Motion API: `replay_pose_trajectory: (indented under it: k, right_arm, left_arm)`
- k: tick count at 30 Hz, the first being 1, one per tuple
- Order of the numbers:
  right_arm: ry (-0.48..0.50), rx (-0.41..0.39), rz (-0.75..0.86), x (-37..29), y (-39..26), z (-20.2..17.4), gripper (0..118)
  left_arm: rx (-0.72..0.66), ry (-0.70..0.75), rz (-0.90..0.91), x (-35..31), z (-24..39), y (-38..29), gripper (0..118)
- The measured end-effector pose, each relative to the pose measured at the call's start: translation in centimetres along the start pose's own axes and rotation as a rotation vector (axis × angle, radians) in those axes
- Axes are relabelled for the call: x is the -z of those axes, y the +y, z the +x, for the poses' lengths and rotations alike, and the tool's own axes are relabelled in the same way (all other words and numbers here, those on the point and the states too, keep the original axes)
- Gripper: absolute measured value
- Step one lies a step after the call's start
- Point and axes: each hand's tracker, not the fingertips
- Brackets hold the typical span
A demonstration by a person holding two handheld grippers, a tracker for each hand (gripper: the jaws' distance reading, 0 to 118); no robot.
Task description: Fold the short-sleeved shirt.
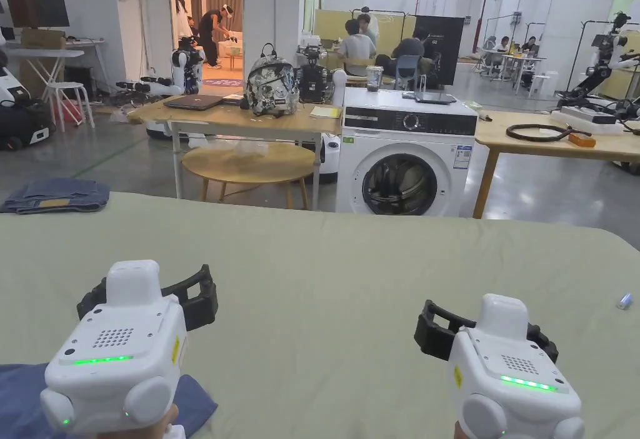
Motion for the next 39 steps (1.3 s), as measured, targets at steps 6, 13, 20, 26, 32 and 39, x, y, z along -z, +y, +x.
replay_pose_trajectory:
  k: [6, 13, 20, 26, 32, 39]
  right_arm:
    - [-0.002, -0.099, 0.031, -0.4, 0.2, -0.9, 118]
    - [-0.030, -0.080, 0.040, -0.7, 0.3, -1.3, 7]
    - [-0.032, -0.059, 0.070, -1.3, 0.3, -0.7, 0]
    - [-0.016, -0.072, 0.078, -1.8, 0.6, -0.6, 0]
    - [-0.013, -0.084, 0.041, -1.6, 0.7, -0.9, 0]
    - [0.098, -0.086, -0.013, -1.0, 0.3, -5.3, 0]
  left_arm:
    - [0.124, 0.004, 0.002, -0.7, 0.9, 0.8, 83]
    - [0.087, 0.023, 0.010, -1.0, 1.0, 1.1, 16]
    - [0.136, 0.013, 0.008, -1.5, 1.8, 1.1, 0]
    - [0.120, -0.004, -0.031, -1.2, 2.4, 1.1, 0]
    - [0.141, 0.032, -0.064, -1.4, 1.7, 0.9, 0]
    - [0.107, 0.082, -0.162, -1.8, -4.2, 1.5, 0]
